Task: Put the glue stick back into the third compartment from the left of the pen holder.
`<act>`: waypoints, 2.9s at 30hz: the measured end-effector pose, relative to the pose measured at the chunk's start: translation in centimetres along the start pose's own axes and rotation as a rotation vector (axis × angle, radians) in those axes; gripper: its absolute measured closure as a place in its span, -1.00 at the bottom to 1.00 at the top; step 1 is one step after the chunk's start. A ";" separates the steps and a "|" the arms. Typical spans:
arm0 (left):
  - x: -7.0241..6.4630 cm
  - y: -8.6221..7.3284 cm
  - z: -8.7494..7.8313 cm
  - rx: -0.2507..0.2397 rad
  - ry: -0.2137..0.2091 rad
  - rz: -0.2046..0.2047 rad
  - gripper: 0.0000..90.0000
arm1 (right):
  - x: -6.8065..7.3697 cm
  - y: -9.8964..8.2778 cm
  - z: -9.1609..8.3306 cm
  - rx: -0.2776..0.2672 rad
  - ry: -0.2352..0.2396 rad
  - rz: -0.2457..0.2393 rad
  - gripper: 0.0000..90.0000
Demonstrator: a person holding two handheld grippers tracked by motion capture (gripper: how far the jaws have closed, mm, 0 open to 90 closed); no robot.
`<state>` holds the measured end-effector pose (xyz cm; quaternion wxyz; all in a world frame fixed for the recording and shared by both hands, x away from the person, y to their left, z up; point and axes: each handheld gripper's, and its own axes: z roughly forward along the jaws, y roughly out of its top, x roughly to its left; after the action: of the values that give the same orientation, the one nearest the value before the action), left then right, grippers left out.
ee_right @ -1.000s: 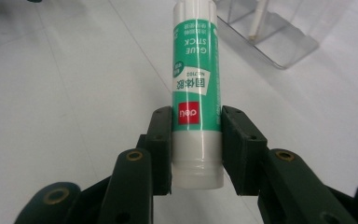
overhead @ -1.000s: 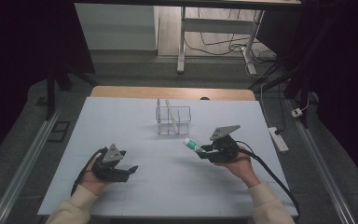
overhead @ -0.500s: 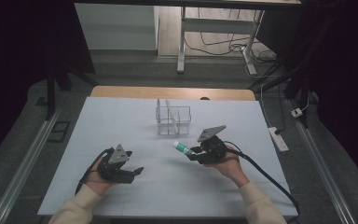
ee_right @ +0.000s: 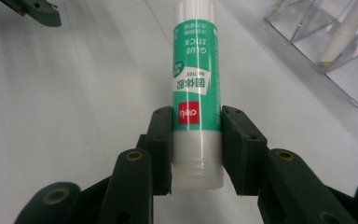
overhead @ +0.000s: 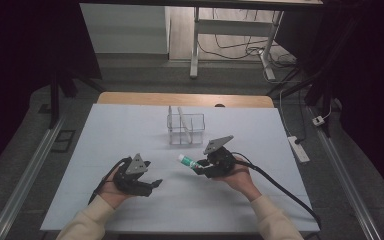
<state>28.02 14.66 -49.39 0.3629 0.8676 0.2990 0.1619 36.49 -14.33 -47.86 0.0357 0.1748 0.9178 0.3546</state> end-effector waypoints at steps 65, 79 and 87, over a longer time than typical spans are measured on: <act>-3.1 3.9 5.1 0.171 -0.029 0.387 0.35 | 1.6 1.8 1.7 0.010 0.178 -0.067 0.40; -1.5 3.7 4.2 0.093 0.006 0.273 0.46 | 1.5 2.1 0.1 -0.211 0.037 -0.046 -0.04; -0.6 3.7 3.3 0.010 0.044 0.200 0.46 | 1.0 1.6 -0.2 -0.264 -0.014 0.011 -0.19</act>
<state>30.66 10.48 -48.99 0.3341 0.8911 0.2196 0.2148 35.96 -13.03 -46.59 0.0630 0.1763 0.8620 0.4711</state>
